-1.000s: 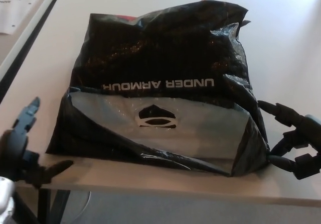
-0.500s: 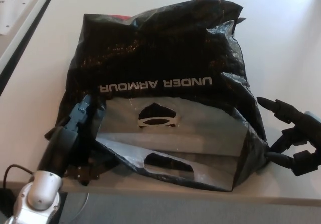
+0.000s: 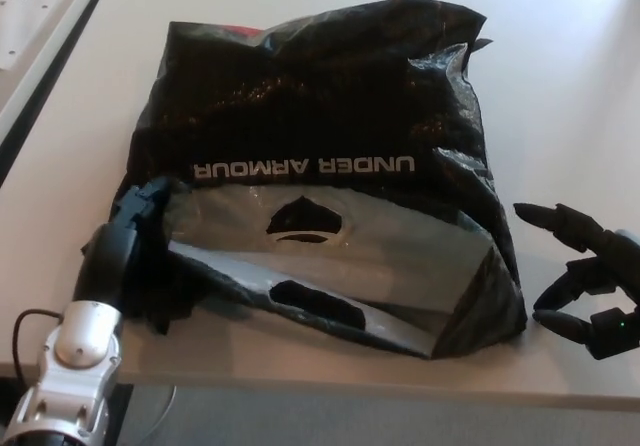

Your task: A plastic bag is kept infront of the robot in the middle of the desk and the robot uses both its hands to grab it from the top and lifts it up and then releases it.

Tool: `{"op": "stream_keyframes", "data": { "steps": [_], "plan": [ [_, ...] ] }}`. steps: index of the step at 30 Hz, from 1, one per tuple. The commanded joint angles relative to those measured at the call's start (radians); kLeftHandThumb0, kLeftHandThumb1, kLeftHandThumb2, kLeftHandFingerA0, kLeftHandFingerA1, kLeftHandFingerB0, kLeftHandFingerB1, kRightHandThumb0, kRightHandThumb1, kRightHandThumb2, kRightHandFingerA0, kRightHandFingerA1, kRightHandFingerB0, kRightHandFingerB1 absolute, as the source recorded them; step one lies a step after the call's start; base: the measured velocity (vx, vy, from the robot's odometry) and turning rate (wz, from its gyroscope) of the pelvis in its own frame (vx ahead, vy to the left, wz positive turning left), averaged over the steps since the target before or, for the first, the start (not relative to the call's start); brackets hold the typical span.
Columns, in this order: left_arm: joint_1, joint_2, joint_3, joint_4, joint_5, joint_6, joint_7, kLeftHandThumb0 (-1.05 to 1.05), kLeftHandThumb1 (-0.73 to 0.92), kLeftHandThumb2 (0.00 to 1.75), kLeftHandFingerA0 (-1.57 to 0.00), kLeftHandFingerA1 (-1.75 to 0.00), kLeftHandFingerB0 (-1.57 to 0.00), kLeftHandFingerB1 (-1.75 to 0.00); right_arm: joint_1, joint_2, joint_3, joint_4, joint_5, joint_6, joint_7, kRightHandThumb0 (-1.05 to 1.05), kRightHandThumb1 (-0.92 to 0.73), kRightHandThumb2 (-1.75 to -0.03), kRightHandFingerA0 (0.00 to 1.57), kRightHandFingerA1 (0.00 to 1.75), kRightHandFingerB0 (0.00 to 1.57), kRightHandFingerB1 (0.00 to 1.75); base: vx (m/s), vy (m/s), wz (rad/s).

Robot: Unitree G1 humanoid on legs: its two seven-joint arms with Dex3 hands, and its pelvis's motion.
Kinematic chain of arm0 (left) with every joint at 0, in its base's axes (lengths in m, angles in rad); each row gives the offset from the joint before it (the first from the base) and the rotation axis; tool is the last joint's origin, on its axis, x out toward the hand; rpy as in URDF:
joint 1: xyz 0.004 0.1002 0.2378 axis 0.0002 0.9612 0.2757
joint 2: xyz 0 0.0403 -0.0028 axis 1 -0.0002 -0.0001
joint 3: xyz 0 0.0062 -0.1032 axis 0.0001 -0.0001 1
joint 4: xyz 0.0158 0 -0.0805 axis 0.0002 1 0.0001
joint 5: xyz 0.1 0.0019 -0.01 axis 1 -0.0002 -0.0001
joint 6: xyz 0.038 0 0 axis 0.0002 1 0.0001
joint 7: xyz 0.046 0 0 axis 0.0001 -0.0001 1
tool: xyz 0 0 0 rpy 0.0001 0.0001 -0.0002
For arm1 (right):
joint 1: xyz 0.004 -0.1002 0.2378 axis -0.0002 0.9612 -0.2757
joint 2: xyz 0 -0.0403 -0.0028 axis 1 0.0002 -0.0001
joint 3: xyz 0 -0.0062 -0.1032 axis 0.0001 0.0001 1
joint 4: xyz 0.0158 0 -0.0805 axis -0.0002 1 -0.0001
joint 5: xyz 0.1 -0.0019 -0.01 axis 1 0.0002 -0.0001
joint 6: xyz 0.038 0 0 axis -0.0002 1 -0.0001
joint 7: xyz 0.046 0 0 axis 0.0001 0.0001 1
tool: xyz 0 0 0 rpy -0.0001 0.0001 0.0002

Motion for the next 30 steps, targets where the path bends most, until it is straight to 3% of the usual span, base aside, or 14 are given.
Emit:
{"op": "stream_keyframes", "data": {
  "steps": [1, 3, 5, 6, 9, 14, 15, 18, 19, 22, 26, 27, 29, 30],
  "plan": [
    [0.049, 0.005, 0.029, 0.207, -0.033, 0.211, -0.009, -0.55, 0.38, 0.55, -1.05, -1.66, -0.88, -0.51, 0.099, 0.043, -0.005, 0.039, 0.014, 0.012, 0.001, -0.59, -0.46, -0.55, 1.13, 0.70, 0.33, 0.33, 0.00, 0.000, 0.00],
    [0.034, -0.002, 0.011, 0.222, -0.017, 0.214, -0.011, -0.47, 0.45, 0.57, -0.99, -1.67, -0.87, -0.59, 0.105, 0.050, -0.002, 0.035, 0.008, 0.009, -0.008, -0.49, -0.40, -0.55, 1.02, 1.50, 0.37, 0.36, 0.00, 0.000, 0.00],
    [0.033, -0.011, 0.008, 0.221, -0.023, 0.202, -0.025, -0.48, 0.51, 0.59, -0.98, -1.58, -0.80, -0.91, 0.111, 0.069, 0.016, 0.032, -0.013, -0.004, -0.024, -0.52, -0.40, -0.55, 0.90, 1.75, 0.40, 0.38, 0.00, 0.000, 0.00],
    [0.031, -0.016, 0.012, 0.220, -0.031, 0.192, -0.031, -0.60, 0.47, 0.70, -1.04, -1.49, -0.79, -1.28, 0.106, 0.077, 0.023, 0.033, -0.018, 0.001, -0.023, -0.55, -0.39, -0.52, 0.81, 1.75, 0.41, 0.36, 0.00, 0.000, 0.00],
    [0.022, -0.024, 0.012, 0.225, -0.038, 0.181, -0.030, -0.51, 0.59, 0.58, -0.97, -1.67, -0.69, -1.63, 0.101, 0.111, 0.035, 0.030, -0.003, 0.044, 0.007, -0.54, -0.39, -0.52, 0.79, 1.75, 0.31, 0.34, 0.00, 0.000, 0.00],
    [0.027, -0.034, -0.004, 0.221, -0.025, 0.180, -0.011, -0.50, 0.58, 0.60, -0.95, -1.65, -0.64, -1.53, 0.118, 0.147, 0.063, 0.002, 0.000, 0.083, 0.041, -0.61, -0.39, -0.55, 0.85, 1.75, 0.19, 0.33, 0.00, 0.000, 0.00],
    [0.025, -0.036, -0.002, 0.221, -0.028, 0.180, -0.013, -0.50, 0.58, 0.60, -0.93, -1.65, -0.64, -1.54, 0.117, 0.152, 0.070, -0.001, -0.007, 0.089, 0.038, -0.32, -0.21, -0.82, 1.11, 1.22, 0.01, 0.47, 0.00, 0.000, 0.00],
    [0.023, -0.044, 0.008, 0.224, -0.042, 0.177, -0.016, -0.48, 0.58, 0.60, -0.94, -1.65, -0.63, -1.55, 0.125, 0.182, 0.094, -0.022, -0.015, 0.124, 0.033, -0.33, -0.19, -0.81, 1.10, 1.21, 0.00, 0.48, 0.00, 0.000, 0.00],
    [0.020, -0.049, 0.003, 0.226, -0.035, 0.178, -0.004, -0.49, 0.59, 0.58, -0.95, -1.66, -0.63, -1.62, 0.128, 0.196, 0.099, -0.021, -0.014, 0.127, 0.030, -0.69, -0.44, -0.73, 0.90, 1.50, 0.04, 0.30, 0.00, 0.000, 0.00],
    [0.018, -0.060, -0.006, 0.229, -0.030, 0.171, 0.002, -0.49, 0.59, 0.58, -0.92, -1.71, -0.61, -1.65, 0.138, 0.224, 0.110, -0.034, -0.013, 0.141, 0.023, -0.68, -0.40, -0.58, 0.78, 1.72, 0.12, 0.15, 0.00, 0.000, 0.00],
    [0.021, -0.068, -0.015, 0.212, -0.031, 0.173, -0.013, -0.49, 0.59, 0.61, -0.96, -1.65, -0.66, -1.57, 0.124, 0.281, 0.107, 0.005, 0.001, 0.130, -0.008, -0.71, -0.40, -0.56, 0.76, 1.71, 0.13, 0.12, 0.00, 0.000, 0.00],
    [0.025, -0.072, -0.013, 0.203, -0.036, 0.177, -0.015, -0.48, 0.58, 0.60, -0.96, -1.64, -0.68, -1.55, 0.115, 0.303, 0.096, 0.023, 0.013, 0.129, -0.022, -0.71, -0.42, -0.78, 1.00, 1.48, 0.09, 0.26, 0.00, 0.000, 0.00],
    [0.038, -0.078, -0.012, 0.185, -0.045, 0.182, -0.022, -0.48, 0.59, 0.60, -0.95, -1.66, -0.67, -1.58, 0.098, 0.345, 0.077, 0.063, 0.027, 0.116, -0.060, -0.74, -0.43, -0.77, 0.97, 1.49, 0.08, 0.28, 0.00, 0.000, 0.00],
    [0.052, -0.080, -0.016, 0.166, -0.048, 0.187, -0.034, -0.48, 0.60, 0.58, -0.96, -1.62, -0.66, -1.51, 0.077, 0.402, 0.042, 0.103, 0.047, 0.078, -0.140, -0.56, -0.36, -0.73, 1.15, 1.49, 0.38, 0.51, 0.00, 0.000, 0.00]
  ]
}}
